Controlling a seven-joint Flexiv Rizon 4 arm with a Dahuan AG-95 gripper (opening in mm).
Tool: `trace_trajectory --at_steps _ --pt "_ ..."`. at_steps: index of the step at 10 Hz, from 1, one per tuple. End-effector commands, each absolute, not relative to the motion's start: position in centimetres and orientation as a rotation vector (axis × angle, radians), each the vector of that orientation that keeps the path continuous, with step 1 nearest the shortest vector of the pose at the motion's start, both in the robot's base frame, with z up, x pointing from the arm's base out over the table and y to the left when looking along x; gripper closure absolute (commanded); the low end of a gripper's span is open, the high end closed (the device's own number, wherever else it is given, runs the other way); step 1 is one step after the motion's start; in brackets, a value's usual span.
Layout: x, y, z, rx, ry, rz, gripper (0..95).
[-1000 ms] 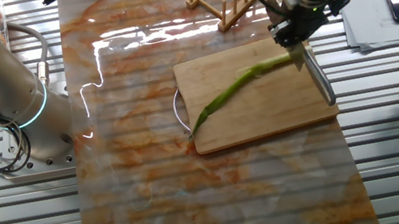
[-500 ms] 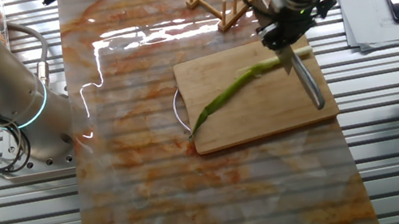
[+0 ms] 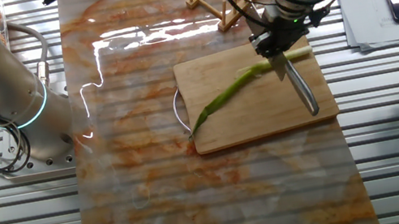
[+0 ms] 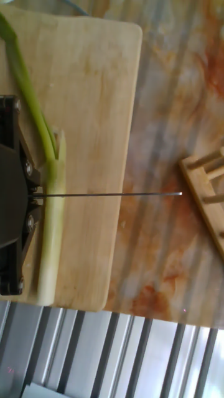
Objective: Chop the scallions
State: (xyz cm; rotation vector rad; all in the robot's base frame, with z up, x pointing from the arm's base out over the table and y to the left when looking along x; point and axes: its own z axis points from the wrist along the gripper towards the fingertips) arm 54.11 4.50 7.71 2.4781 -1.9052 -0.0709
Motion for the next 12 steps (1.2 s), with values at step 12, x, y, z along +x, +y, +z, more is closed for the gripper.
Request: trace_trajectory --at_steps 12 --pt "52.6 4.9 6.6 2.49 -1.855 -0.049 95.0"
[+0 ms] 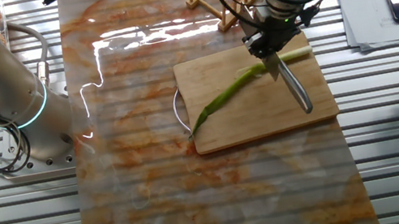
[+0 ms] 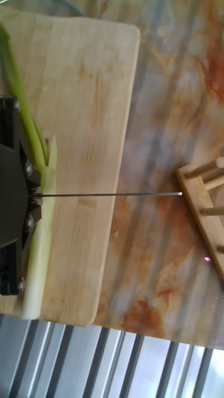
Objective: Chop the scallions
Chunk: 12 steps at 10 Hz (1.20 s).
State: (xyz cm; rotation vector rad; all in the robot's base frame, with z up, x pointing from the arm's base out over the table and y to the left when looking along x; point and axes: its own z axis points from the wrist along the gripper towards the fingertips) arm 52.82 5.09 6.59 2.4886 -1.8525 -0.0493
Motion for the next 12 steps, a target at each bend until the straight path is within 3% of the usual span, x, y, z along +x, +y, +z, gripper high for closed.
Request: trace_trajectory --at_steps 1,12 --pt "52.62 4.93 6.6 2.487 -1.855 -0.048 95.0" --pt "52.6 5.08 6.43 2.493 -1.836 -0.035 95.0"
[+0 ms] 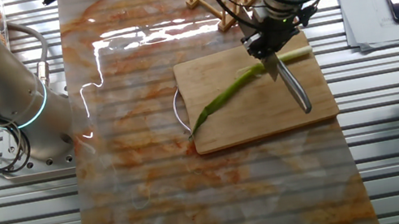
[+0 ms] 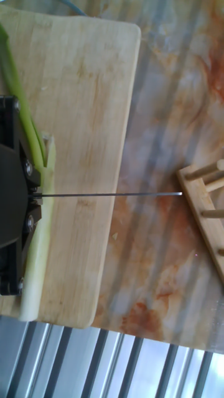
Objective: Chop the scallions
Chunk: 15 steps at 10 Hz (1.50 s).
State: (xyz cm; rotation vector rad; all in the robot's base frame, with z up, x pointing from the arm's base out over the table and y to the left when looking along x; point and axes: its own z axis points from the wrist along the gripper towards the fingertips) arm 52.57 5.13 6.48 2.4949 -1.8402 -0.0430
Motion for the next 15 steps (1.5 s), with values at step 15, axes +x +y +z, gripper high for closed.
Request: trace_trajectory --at_steps 15 --pt "52.6 4.5 6.9 2.488 -1.869 -0.019 95.0"
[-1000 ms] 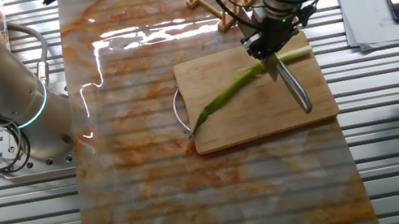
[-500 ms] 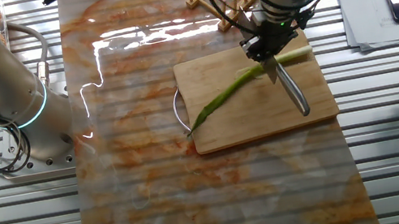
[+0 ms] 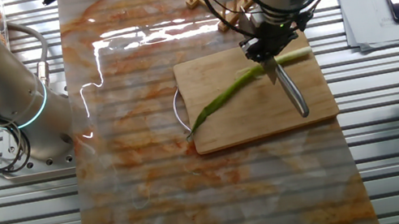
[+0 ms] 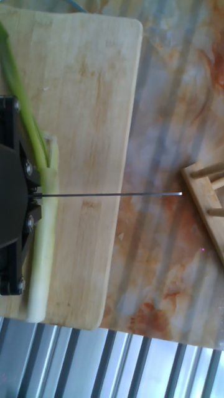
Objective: Chop the scallions
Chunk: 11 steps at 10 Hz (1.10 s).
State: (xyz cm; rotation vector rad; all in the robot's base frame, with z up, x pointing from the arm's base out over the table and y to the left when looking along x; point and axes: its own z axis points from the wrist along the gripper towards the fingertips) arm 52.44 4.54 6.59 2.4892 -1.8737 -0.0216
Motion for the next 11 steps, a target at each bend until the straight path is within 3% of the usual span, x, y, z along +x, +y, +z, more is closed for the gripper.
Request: trace_trajectory --at_steps 1,11 --pt "52.9 4.6 7.1 2.476 -1.884 -0.018 95.0" --pt "53.0 4.9 5.9 2.474 -1.904 -0.027 95.0"
